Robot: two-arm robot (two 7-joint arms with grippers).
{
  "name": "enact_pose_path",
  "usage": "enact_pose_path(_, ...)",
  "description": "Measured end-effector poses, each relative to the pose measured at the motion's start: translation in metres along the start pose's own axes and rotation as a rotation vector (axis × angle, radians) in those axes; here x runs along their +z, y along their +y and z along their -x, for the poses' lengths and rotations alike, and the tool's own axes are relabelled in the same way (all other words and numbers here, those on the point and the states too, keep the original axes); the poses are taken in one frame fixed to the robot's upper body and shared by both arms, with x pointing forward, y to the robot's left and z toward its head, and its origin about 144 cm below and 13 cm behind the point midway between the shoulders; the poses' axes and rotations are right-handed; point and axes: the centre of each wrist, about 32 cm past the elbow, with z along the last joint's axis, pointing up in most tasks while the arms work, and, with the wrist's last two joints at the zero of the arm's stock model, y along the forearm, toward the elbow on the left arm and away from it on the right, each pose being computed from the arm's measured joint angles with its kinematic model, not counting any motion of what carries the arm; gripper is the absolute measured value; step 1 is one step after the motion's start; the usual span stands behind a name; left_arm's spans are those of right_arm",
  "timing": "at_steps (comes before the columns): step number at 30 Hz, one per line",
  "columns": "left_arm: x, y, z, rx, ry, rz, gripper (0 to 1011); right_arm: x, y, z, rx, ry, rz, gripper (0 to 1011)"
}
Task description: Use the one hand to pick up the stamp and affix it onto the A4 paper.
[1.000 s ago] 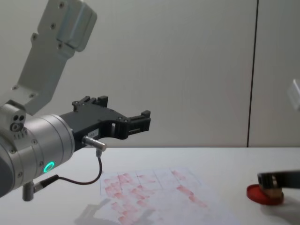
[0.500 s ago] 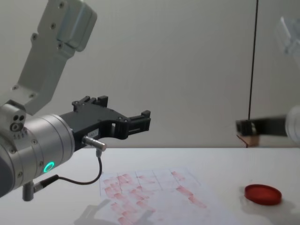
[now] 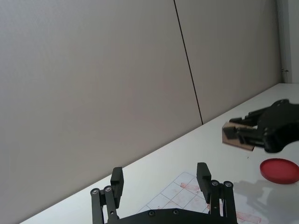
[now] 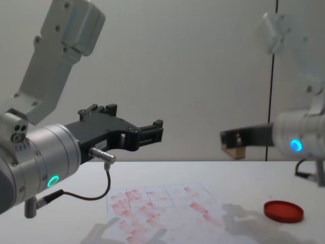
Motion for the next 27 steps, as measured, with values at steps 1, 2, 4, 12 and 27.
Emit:
enact_pose_path(1,0.0,0.0,0.0,0.0,0.0,0.0,993,-0.001,0.002,0.002,0.006,-0.002,0.008,216)
enact_pose_path(2,0.0,0.0,0.0,0.0,0.0,0.0,993,-0.003,0.004,0.003,0.01,-0.004,0.015,216)
enact_pose_path(4,0.0,0.0,0.0,0.0,0.0,0.0,993,-0.005,0.007,0.006,0.019,-0.008,0.029,217)
enact_pose_path(12,0.0,0.0,0.0,0.0,0.0,0.0,993,-0.02,0.027,0.016,0.044,-0.044,0.108,216)
enact_pose_path(27,0.0,0.0,0.0,0.0,0.0,0.0,993,-0.038,0.048,0.017,0.026,-0.091,0.178,216)
